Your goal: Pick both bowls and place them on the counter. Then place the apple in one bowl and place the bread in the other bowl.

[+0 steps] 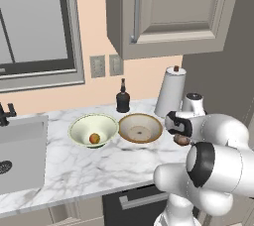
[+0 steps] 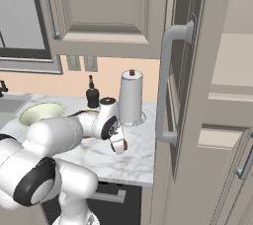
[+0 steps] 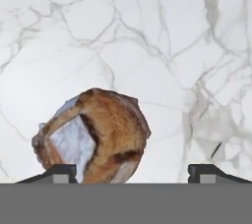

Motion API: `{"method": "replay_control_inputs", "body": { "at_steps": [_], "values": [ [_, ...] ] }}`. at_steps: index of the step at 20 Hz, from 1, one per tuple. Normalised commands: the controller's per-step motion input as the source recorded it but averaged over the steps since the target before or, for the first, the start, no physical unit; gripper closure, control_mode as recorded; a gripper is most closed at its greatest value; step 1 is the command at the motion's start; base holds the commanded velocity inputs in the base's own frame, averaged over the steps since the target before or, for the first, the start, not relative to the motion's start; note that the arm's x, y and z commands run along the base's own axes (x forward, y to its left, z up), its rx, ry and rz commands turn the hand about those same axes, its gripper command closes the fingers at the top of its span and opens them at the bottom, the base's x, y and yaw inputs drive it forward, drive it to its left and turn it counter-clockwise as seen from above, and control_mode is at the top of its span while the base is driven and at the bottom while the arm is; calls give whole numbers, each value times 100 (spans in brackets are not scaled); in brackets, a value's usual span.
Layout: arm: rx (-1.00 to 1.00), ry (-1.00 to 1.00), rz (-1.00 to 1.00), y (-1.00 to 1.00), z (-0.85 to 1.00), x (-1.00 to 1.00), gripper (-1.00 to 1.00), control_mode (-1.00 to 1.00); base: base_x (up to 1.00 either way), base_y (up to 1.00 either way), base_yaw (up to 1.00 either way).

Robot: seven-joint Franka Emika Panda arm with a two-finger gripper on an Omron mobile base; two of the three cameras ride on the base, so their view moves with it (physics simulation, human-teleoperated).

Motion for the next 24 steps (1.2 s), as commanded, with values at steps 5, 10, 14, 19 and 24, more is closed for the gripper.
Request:
{"method": "replay_control_inputs", "body": {
  "at_steps": [5, 10, 14, 19, 24],
  "values": [
    [0, 0, -1, -1, -15, 18, -100, -100, 0, 0, 0],
    [5, -2, 0, -8, -12, 1, -100, -100, 0, 0, 0],
    [9, -9, 0, -10, 3, -6, -100, -100, 0, 0, 0],
    [5, 0, 0, 0, -4, 0, -100, -100, 0, 0, 0],
    [3, 0, 0, 2, -8, 4, -100, -100, 0, 0, 0]
  ]
}}
